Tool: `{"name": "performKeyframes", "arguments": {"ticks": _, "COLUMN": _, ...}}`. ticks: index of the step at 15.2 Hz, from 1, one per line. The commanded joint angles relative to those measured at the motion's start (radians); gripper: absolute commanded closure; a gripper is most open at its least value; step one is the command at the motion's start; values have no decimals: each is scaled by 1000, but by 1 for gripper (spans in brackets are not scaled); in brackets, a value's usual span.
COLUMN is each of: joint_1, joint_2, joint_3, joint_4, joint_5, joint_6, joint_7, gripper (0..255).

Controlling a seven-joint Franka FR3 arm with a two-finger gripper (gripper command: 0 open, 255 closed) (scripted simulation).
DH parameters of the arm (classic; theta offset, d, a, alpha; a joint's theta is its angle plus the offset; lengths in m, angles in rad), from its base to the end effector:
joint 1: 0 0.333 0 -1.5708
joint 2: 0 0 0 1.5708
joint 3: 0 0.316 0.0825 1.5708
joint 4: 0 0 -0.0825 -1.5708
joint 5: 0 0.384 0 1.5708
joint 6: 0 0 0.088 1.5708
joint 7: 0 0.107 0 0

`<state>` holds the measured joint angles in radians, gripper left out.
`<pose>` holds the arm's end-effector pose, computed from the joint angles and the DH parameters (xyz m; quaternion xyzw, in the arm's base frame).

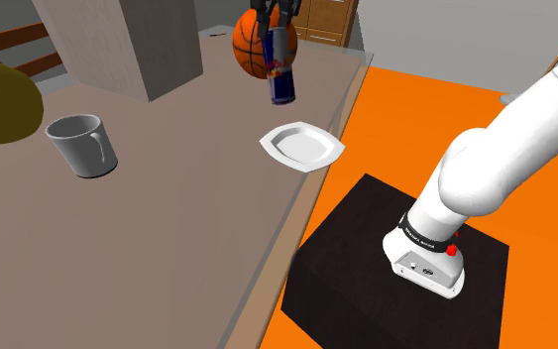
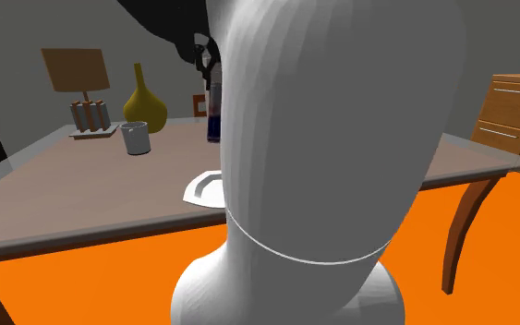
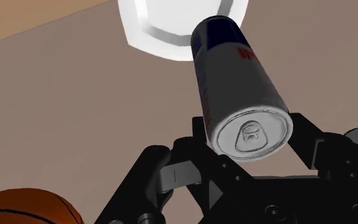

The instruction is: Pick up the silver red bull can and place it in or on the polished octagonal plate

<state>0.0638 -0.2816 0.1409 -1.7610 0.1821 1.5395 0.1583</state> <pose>0.4456 0.1239 0.6747 -0.9967 -0.0264 -0.0154 0.0752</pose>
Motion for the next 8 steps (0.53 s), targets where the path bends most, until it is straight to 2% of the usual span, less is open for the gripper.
{"name": "performKeyframes", "arguments": {"ticks": 1, "joint_1": 3, "joint_2": -71, "joint_3": -3, "joint_4": -51, "joint_5": 9, "joint_6": -20, "joint_7": 1, "gripper": 255}}
{"name": "performKeyframes", "arguments": {"ticks": 7, "joint_1": 11, "joint_2": -278, "joint_3": -21, "joint_4": -172, "joint_5": 27, "joint_6": -106, "joint_7": 1, "gripper": 255}}
{"name": "performKeyframes", "arguments": {"ticks": 8, "joint_1": 11, "joint_2": -281, "joint_3": -21, "joint_4": -174, "joint_5": 28, "joint_6": -107, "joint_7": 1, "gripper": 255}}
